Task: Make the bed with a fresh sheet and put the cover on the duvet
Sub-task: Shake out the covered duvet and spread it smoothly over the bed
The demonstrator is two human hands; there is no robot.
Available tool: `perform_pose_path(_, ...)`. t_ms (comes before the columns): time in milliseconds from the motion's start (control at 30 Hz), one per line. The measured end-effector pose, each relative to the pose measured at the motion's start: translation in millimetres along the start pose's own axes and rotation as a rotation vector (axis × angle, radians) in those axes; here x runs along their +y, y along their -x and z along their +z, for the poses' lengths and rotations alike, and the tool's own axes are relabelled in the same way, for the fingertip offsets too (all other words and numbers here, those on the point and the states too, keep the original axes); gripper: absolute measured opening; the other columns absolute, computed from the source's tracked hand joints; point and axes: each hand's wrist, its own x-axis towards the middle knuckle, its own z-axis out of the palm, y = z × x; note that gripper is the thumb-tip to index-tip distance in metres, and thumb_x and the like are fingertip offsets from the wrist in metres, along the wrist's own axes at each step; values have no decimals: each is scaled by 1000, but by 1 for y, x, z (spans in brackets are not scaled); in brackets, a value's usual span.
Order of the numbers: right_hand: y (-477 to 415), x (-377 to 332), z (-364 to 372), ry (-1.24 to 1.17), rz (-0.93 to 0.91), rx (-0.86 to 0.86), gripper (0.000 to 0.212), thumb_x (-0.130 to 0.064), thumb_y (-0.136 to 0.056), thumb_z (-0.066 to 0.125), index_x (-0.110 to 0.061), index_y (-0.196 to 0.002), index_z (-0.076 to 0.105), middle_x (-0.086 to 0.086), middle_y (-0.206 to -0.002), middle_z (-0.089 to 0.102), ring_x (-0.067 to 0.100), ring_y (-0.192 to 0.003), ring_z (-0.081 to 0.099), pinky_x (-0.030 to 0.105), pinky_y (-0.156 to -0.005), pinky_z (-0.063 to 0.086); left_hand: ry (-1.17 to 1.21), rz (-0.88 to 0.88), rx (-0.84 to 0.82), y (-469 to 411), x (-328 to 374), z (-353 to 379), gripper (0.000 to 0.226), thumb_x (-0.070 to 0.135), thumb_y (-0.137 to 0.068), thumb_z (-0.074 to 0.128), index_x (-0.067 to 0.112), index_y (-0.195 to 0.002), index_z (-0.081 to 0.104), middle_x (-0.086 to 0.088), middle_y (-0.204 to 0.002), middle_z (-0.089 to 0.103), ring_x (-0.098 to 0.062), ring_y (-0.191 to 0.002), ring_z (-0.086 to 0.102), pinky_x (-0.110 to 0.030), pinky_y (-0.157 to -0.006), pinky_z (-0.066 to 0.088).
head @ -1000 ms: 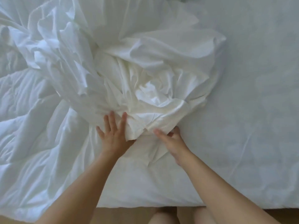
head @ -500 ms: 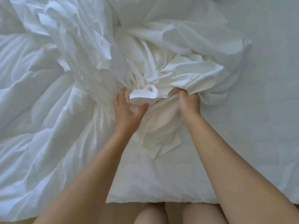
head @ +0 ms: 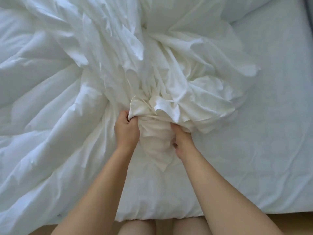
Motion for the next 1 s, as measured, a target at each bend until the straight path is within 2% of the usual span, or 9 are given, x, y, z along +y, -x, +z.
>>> perform_pose_path(100,-3,-19,21,-158,-126,-38,52,-32,-82,71,-29,-131,53,-7,-130,58,14,-118,56,40,-100,46,-151,59,-83,-7,1,-11,28,21,-90,52,20,-64,44,6,-62,48,-15,-59,44,-34,-56,35)
perform_pose_path(200,-3,-37,28,-274,-150,134,42,-14,-79,74,-18,-120,62,2,-121,65,17,-107,63,34,-88,53,-204,87,-174,-13,6,-13,33,20,-90,51,18,-59,40,-4,-69,45,-21,-62,40,-32,-54,29)
perform_pose_path(367,18,-63,17,-284,-196,262,39,2,-83,50,-12,-118,60,9,-110,66,26,-96,65,35,-78,56,-130,3,-379,-7,23,-17,36,40,-77,58,10,-96,60,-4,-86,66,-15,-76,61,-29,-65,45)
perform_pose_path(467,62,-67,-19,-140,-290,269,30,1,-78,51,-17,-97,67,1,-90,72,19,-82,69,30,-64,57,14,-10,-424,4,45,-19,69,59,-57,67,31,-117,46,12,-111,60,-1,-96,60,-21,-76,49)
perform_pose_path(567,110,-60,-60,41,-356,306,25,-8,-67,56,-19,-85,69,-5,-76,72,14,-74,70,26,-55,53,-105,224,-435,23,66,-7,82,56,-53,73,37,-122,34,11,-125,48,-11,-114,51,-30,-91,47)
perform_pose_path(667,122,-52,-80,36,-307,279,21,-4,-74,56,-16,-87,67,-3,-77,72,15,-74,69,28,-58,54,-149,390,-552,51,77,17,75,30,-57,72,27,-122,35,6,-112,55,-18,-98,59,-40,-76,55)
perform_pose_path(800,116,-28,-82,-70,-93,198,16,-3,-83,54,-7,-90,67,10,-87,70,22,-77,68,29,-63,53,-264,329,-575,63,68,25,43,10,-78,61,28,-114,45,7,-92,62,-12,-81,60,-29,-62,49)
perform_pose_path(867,114,-15,-82,-100,-41,166,18,-5,-85,57,-5,-100,67,12,-97,72,24,-86,69,31,-69,54,-258,235,-485,58,60,15,21,5,-78,48,19,-92,54,5,-81,63,-13,-73,57,-28,-60,44)
perform_pose_path(1000,113,-7,-81,-194,-87,36,24,-9,-82,68,-12,-106,66,4,-98,74,19,-90,71,26,-64,56,35,-15,-185,39,39,-24,19,10,-56,37,2,-66,52,-3,-59,43,-14,-55,38,-24,-51,31)
